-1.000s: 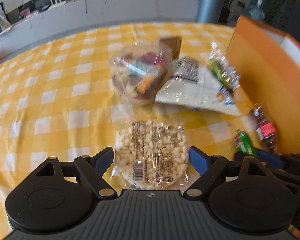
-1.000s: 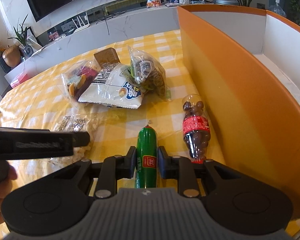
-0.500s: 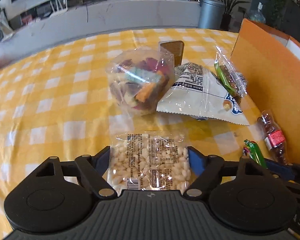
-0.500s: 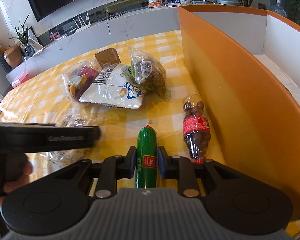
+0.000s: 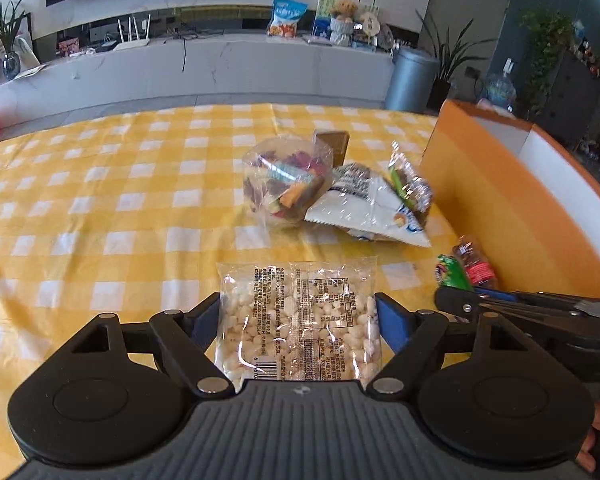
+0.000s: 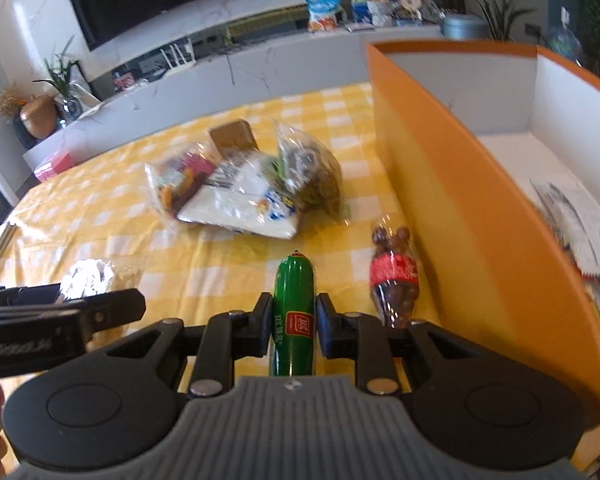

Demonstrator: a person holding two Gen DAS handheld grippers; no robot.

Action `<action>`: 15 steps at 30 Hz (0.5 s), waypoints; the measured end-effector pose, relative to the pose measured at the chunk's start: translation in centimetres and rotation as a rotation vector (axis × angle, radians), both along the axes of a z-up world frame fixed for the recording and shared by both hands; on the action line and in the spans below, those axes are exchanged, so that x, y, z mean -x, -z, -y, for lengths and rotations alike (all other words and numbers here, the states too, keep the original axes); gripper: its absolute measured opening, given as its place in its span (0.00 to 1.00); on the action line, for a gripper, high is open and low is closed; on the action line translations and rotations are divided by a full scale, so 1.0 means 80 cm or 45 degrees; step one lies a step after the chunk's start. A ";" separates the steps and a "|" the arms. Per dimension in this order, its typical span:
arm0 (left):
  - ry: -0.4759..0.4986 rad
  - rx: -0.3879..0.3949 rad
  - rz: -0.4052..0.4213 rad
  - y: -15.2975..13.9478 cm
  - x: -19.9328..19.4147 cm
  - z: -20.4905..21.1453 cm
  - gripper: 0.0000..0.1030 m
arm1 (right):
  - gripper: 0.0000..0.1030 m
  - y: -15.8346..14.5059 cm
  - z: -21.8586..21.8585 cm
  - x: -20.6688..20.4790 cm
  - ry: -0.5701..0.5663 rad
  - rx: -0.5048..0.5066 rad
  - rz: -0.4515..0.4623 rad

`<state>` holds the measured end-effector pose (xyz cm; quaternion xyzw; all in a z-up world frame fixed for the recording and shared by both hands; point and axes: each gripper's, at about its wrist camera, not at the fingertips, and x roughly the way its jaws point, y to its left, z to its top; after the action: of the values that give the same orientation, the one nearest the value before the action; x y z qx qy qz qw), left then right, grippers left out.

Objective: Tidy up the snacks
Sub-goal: 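Grasp the clear nut bag with the left tool while the right tool holds the sausage, then carry the sausage and nut bag in both tools over the orange box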

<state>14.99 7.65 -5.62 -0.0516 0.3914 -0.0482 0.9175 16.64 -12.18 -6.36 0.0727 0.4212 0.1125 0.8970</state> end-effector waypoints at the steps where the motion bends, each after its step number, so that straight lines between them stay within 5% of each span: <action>1: 0.010 0.018 0.021 -0.006 0.005 0.001 0.89 | 0.20 -0.005 0.001 0.002 -0.009 -0.005 0.014; 15: 0.146 0.125 0.265 -0.074 0.027 0.062 0.89 | 0.20 -0.094 0.071 0.033 0.030 -0.136 0.234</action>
<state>12.82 2.72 0.30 -0.0689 0.2936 -0.1246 0.9453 13.99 -17.83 1.13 0.1148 0.3297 0.1304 0.9280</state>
